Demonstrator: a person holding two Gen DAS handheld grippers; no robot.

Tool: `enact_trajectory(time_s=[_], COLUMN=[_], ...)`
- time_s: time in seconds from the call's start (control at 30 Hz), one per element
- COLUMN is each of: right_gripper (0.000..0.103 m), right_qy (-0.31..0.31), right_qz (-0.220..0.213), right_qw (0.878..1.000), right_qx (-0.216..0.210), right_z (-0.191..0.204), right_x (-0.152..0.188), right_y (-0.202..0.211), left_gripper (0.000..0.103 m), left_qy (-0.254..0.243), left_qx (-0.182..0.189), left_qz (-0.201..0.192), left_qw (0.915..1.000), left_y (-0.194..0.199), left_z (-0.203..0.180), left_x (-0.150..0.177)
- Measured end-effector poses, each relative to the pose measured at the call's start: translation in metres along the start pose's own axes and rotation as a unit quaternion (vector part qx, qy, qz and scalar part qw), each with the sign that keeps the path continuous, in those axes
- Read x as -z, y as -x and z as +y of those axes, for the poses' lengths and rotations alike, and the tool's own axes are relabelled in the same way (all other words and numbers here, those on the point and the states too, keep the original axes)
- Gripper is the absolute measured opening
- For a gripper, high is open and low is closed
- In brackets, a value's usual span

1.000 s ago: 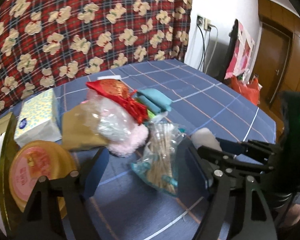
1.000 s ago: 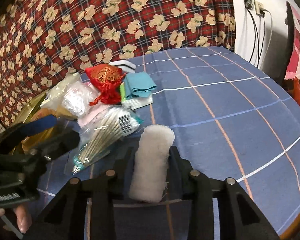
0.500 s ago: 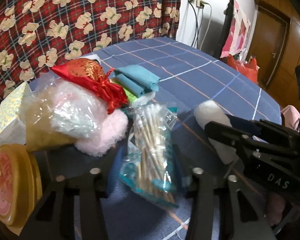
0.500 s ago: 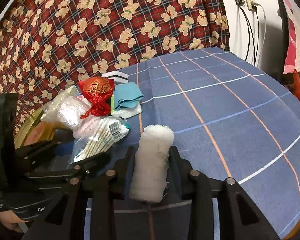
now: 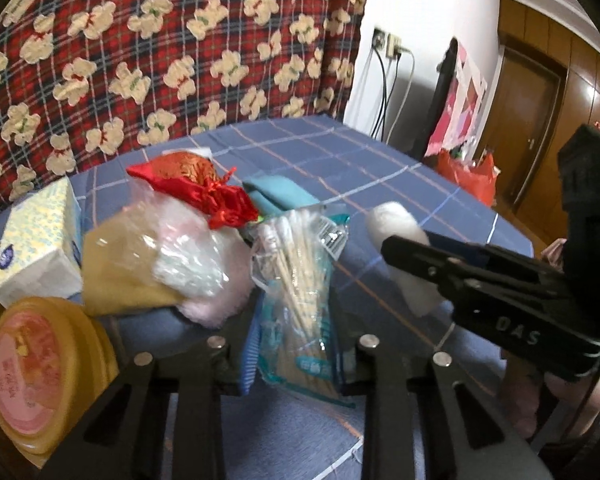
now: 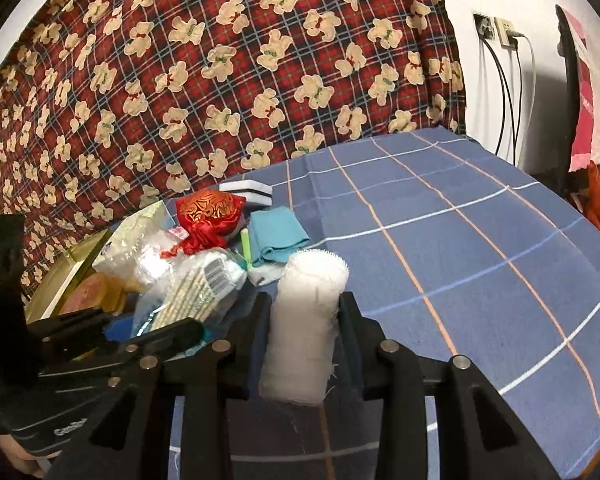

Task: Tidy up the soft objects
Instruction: 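Lift and carry the gauze roll and swab bag over the gold tin tray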

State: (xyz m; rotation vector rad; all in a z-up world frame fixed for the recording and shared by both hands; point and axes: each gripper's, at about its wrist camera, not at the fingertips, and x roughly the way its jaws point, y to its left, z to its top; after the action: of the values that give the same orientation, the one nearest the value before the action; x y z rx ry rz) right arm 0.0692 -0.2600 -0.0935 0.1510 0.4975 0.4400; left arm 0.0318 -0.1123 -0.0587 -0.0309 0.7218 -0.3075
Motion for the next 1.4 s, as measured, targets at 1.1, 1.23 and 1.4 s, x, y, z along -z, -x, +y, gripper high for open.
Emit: enact_trajectory(time_s=[1.1,1.23,1.4], right_gripper=[0.037,0.037,0.037], right_qy=[0.040,0.053,0.072], right_qz=[-0.047,-0.053,-0.055], right_qw=[0.998,0.997,0.995], right_qx=[-0.013,-0.020,-0.033], right_z=[0.042,0.052,0.069], right_x=[-0.030,-0.037,-0.048], right_y=[0.005,0.003,-0.003], left_gripper=[0.027,0.027,0.027], left_qy=[0.045,0.051,0.057], left_qx=[-0.059,-0.075,-0.095], left_qz=[-0.080,-0.087,-0.094], left_qw=[0.9941,0.9921,0.9894], left_y=[0.049,0.053,0.055], left_z=[0.053,0.065,0.078], left_x=[-0.019,-0.021,-0.026])
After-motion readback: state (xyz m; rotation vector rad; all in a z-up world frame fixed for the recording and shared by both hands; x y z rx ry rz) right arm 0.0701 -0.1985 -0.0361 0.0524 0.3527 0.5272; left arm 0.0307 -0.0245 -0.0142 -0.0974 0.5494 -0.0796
